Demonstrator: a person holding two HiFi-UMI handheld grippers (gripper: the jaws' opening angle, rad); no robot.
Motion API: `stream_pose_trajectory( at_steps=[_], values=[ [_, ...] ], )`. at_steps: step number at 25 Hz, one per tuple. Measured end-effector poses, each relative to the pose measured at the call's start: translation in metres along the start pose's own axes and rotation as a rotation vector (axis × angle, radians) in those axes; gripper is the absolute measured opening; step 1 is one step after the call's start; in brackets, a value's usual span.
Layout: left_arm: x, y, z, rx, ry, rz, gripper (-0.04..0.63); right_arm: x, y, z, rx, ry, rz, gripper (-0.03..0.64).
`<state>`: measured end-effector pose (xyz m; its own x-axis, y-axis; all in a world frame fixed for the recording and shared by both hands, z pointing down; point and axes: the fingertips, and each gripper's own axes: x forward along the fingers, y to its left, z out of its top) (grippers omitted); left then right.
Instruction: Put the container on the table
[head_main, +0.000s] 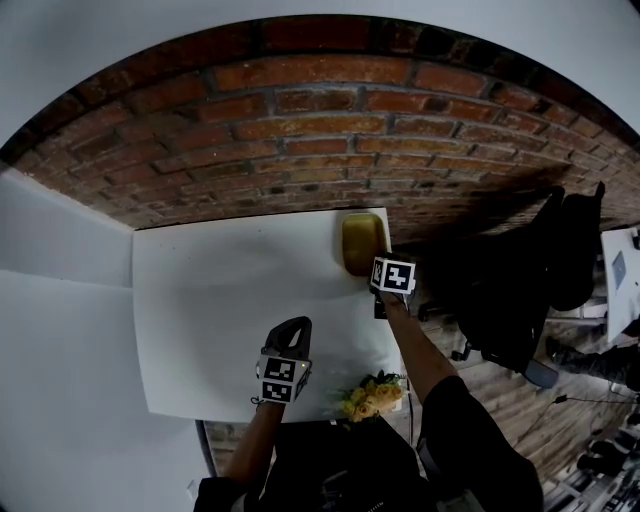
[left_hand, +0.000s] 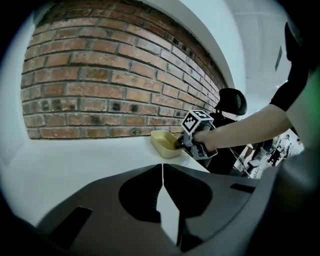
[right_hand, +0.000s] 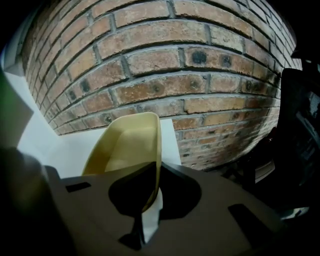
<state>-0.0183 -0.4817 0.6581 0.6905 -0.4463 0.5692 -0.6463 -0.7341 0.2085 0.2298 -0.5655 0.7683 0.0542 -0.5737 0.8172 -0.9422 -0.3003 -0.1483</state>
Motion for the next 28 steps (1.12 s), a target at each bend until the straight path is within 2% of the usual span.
stream_pose_trajectory(
  at_steps=[9, 17, 22, 28],
  values=[
    [0.001, -0.002, -0.009, -0.011, 0.019, -0.003, 0.020, 0.006, -0.002, -0.002, -0.006, 0.007, -0.008, 0.026],
    [-0.002, 0.002, -0.009, -0.014, 0.015, 0.007, 0.020, 0.006, 0.000, 0.000, 0.011, 0.010, 0.024, 0.029],
    [-0.006, 0.000, -0.010, -0.012, 0.016, 0.007, 0.020, -0.004, -0.001, 0.005, 0.014, -0.031, 0.022, 0.101],
    [-0.012, -0.001, -0.007, -0.008, -0.001, 0.022, 0.020, -0.034, 0.001, 0.021, -0.005, -0.115, 0.049, 0.118]
  ],
)
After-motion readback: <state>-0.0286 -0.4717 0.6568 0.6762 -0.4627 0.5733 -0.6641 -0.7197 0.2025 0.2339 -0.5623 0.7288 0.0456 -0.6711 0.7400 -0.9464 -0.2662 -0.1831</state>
